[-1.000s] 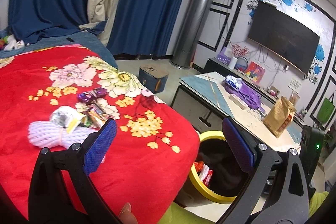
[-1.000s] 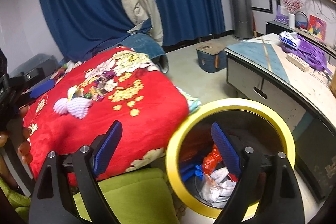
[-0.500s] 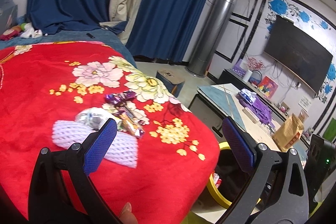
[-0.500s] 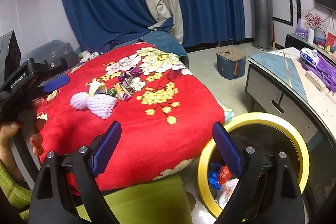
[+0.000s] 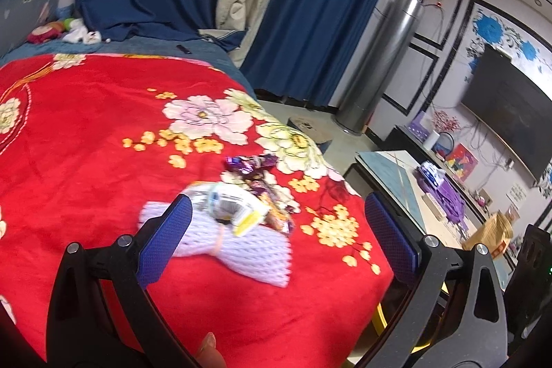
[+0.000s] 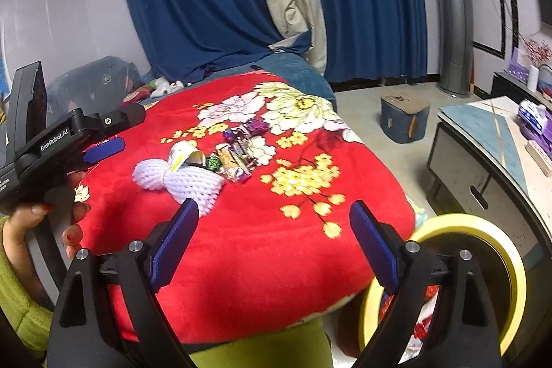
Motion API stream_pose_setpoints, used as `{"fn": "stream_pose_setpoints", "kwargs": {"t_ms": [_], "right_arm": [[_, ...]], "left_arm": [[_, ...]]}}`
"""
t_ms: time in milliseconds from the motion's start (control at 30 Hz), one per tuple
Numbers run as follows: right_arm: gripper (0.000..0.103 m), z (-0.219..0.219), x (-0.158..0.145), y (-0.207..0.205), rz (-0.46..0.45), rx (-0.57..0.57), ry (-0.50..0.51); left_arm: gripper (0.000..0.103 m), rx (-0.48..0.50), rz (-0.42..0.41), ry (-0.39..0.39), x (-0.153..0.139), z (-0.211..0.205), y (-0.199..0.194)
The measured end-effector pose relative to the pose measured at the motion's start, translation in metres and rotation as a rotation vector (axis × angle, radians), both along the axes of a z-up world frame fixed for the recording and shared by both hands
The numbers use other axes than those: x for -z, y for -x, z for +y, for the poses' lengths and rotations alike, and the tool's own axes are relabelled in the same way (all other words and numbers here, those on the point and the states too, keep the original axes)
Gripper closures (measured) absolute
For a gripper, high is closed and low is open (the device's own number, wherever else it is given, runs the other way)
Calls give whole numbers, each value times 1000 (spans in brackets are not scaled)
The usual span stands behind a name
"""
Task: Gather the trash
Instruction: 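Move both tools back over the snack wrappers on the bed, then grasp the purple candy wrapper with the right tool while the left tool grasps the yellow snack bag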
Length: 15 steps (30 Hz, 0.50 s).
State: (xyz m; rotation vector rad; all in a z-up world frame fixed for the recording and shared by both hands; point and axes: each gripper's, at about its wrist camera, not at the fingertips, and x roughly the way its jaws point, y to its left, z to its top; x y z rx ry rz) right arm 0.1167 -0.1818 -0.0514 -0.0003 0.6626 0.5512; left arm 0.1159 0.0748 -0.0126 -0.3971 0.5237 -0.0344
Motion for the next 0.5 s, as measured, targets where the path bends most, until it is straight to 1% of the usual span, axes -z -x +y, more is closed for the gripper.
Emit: {"fn": "stream_pose_setpoints", "kwargs": {"t_ms": [200,400,433,467,500], "right_arm": [[17,21,2,-11,-5,-42,14],[17,37,4,-29,-6,-58,16],[17,40,5,-33,-3,-56,16],[19,43,6,-38,2,-57,13],[23,47,8,-43,10,-62,10]], "left_arm": [[11,-33,27,22,7,22,-4],[11,-40,50,11,9,33,-8],[12,-40,50,13,9,35,-9],[15,-38,51,17,8,37,-9],[20,-36,53,24,8,40,-11]]}}
